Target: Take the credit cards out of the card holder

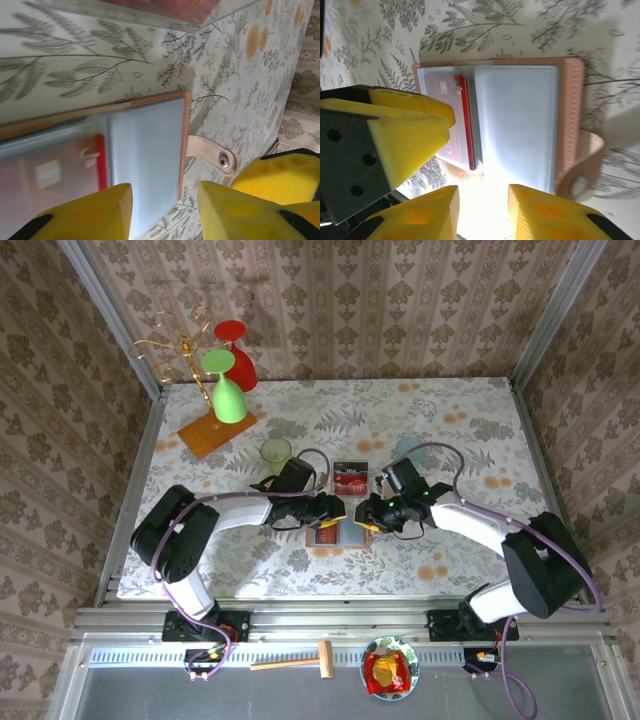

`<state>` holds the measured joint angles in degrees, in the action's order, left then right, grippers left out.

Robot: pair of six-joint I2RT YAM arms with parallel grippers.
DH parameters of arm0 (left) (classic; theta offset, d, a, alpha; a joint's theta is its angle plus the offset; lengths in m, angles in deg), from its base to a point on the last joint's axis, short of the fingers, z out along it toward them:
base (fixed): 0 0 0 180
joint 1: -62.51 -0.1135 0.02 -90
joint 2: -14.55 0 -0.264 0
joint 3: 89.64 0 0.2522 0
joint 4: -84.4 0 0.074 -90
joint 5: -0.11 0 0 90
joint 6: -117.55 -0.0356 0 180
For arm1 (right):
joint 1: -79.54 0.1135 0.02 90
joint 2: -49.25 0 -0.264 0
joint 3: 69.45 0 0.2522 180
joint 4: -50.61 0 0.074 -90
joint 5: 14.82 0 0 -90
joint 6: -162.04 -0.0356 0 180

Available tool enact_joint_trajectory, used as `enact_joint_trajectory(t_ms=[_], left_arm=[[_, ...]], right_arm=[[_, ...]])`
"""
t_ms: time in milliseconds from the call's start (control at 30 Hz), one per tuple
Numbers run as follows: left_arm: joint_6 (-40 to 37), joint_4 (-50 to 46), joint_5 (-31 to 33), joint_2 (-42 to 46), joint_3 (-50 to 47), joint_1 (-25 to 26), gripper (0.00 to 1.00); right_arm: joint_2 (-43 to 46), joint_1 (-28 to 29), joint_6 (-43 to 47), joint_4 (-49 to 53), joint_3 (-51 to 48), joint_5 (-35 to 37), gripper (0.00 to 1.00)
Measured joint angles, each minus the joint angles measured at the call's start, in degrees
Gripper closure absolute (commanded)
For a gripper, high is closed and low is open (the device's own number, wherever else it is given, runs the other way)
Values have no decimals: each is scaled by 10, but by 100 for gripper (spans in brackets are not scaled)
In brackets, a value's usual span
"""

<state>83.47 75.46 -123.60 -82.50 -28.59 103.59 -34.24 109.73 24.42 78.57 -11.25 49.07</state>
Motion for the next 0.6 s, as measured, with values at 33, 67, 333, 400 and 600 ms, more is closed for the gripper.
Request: enact_joint_trajectory(t_ms=[33,67,333,400,600], left_arm=[[0,0,0,5,-5,-3,61],[0,0,0,12,-12,-8,61],[-11,-16,5,56,-48,-33,61],[-17,-22,7,64,-54,-34,61],[-37,-51,20,77,-68,-40,60]], right_arm=[[-9,6,-2,-3,5,0,68],[-19,12,-5,-7,10,0,67],[-77,43,-22,-35,42,-1,68],[-85,46,-25,-40,46,-2,68],[-103,52,-36,-50,50,-3,68]])
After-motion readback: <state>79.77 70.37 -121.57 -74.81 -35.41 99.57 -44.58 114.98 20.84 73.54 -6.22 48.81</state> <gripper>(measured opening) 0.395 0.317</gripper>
